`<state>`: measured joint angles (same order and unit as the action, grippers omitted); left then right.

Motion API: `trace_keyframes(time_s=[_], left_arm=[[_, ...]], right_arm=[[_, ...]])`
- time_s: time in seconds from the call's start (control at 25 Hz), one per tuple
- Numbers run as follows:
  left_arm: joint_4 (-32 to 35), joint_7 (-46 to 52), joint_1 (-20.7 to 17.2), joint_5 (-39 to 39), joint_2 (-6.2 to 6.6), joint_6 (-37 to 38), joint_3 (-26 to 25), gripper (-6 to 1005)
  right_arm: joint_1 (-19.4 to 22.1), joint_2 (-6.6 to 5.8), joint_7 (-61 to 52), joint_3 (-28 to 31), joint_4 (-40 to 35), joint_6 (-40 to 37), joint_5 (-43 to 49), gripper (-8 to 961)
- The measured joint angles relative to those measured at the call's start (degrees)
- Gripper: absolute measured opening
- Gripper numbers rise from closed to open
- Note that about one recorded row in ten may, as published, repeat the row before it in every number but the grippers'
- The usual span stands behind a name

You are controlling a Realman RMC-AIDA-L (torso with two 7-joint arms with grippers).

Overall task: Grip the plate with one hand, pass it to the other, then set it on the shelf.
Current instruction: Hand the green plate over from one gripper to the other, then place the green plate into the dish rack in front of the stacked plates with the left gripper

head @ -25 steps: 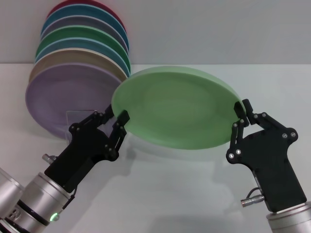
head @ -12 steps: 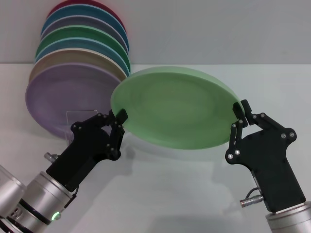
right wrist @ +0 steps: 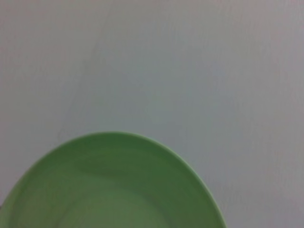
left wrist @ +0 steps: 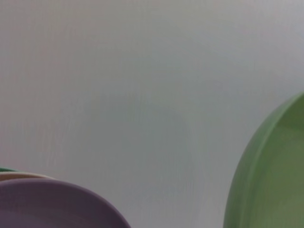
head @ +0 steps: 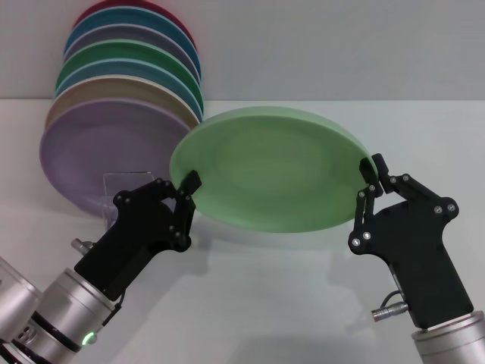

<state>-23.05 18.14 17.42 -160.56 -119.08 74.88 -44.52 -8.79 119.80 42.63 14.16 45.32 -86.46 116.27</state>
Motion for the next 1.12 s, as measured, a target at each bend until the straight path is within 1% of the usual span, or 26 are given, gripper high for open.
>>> trace_keyframes(time_s=[0.16,0.64,1.0,1.04,1.08,1.12], left_arm=[[-0.01,0.00,-0.19,-0.13,-0.01,0.08,-0.31,60],[0.34,-1.21,-0.01,-0.15,0.06,0.12,-0.20,59],[-0.05,-2.40,-0.58,0.04,0.22,0.18,-0.63,59],[-0.06,-2.40,-0.66,0.21,0.24,0.23,-0.87,59],[-0.06,-2.41,-0.88,0.58,0.31,0.70,-1.17,60],[-0.06,-2.41,-0.88,0.58,0.31,0.70,-1.17,60]], right_arm=[[-0.01,0.00,-0.01,-0.04,-0.16,0.10,0.03,24],[0.03,-0.18,0.23,-0.42,-1.05,-0.29,0.40,23],[-0.07,-0.43,-0.04,-2.79,-1.20,-3.17,0.49,145],[-0.07,-0.48,-0.35,-3.64,-1.20,-4.36,0.50,158],[-0.15,-0.53,-1.09,-5.78,-1.33,-7.15,0.63,172],[-0.15,-0.53,-1.09,-5.78,-1.33,-7.15,0.63,202]])
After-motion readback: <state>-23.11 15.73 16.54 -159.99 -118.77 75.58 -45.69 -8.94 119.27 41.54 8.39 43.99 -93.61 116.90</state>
